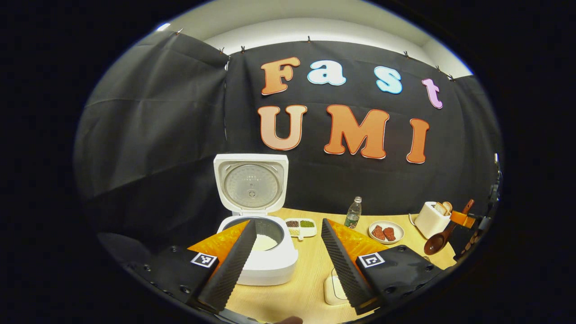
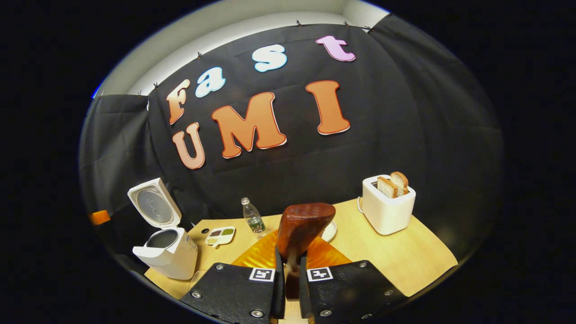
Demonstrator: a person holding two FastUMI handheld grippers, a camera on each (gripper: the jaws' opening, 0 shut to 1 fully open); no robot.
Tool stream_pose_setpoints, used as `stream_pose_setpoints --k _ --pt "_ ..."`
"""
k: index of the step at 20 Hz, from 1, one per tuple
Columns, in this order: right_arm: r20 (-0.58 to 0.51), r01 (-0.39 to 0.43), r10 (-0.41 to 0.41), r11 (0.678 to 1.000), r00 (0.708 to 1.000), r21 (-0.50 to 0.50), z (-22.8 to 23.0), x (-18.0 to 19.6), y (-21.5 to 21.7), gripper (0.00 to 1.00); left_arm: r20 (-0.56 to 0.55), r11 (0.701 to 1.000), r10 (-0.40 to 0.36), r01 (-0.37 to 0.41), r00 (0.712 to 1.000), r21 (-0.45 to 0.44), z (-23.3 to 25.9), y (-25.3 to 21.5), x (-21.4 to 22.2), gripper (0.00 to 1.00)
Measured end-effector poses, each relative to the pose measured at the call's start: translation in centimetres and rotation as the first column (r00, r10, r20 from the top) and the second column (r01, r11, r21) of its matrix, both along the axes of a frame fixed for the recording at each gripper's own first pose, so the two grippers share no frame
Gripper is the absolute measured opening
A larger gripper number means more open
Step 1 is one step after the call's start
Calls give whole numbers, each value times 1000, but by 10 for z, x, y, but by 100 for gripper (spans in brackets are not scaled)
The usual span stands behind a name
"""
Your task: Close the left gripper, press the button to open the rice cooker; take a wooden spoon from the chopstick holder with the right hand, scoop a spoonful of rice and pour it into the rice cooker, then put the wooden spoon back into the chopstick holder.
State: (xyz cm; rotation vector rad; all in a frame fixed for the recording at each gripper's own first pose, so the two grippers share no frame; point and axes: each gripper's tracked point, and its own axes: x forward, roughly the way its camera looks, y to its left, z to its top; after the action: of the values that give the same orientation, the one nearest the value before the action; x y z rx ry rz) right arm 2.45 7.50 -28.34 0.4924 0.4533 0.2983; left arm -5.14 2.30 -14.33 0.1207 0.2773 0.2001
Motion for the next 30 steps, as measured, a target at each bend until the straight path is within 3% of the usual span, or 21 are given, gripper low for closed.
stream_pose_setpoints --k 4,9,14,18,21,23,25,26,28,30 --pt "-91 33 -30 999 995 33 -46 -7 -14 13 7 1000 10 -10 1000 10 2 -16 5 98" --pt "-181 28 -11 995 983 91 -95 -19 -11 13 -12 1000 20 -20 1000 -10 -1 -33 8 99" --pt "-229 30 1 991 973 131 -127 -20 -6 16 -6 994 108 -108 994 10 15 -8 6 99" --pt "-266 37 7 987 964 159 -136 -27 2 20 50 992 129 -130 990 9 43 15 18 98" --pt "-274 82 -40 986 961 143 -133 -26 -6 25 98 993 120 -118 988 -27 62 29 38 98" --pt "-309 89 -53 990 950 105 -135 -30 -13 31 124 996 92 -92 988 -5 73 35 53 98" --pt "-314 106 -77 991 946 76 -125 -32 -23 47 151 998 64 -67 987 19 90 40 72 99" --pt "-304 121 -99 991 948 55 -119 -32 -32 63 166 998 50 -55 985 27 100 46 82 98" --pt "-273 151 -145 989 951 2 -101 -32 -47 80 183 999 36 -41 982 26 119 56 105 98" --pt "-217 177 -183 983 959 -48 -72 -33 -60 87 175 999 46 -49 984 15 132 76 129 98"
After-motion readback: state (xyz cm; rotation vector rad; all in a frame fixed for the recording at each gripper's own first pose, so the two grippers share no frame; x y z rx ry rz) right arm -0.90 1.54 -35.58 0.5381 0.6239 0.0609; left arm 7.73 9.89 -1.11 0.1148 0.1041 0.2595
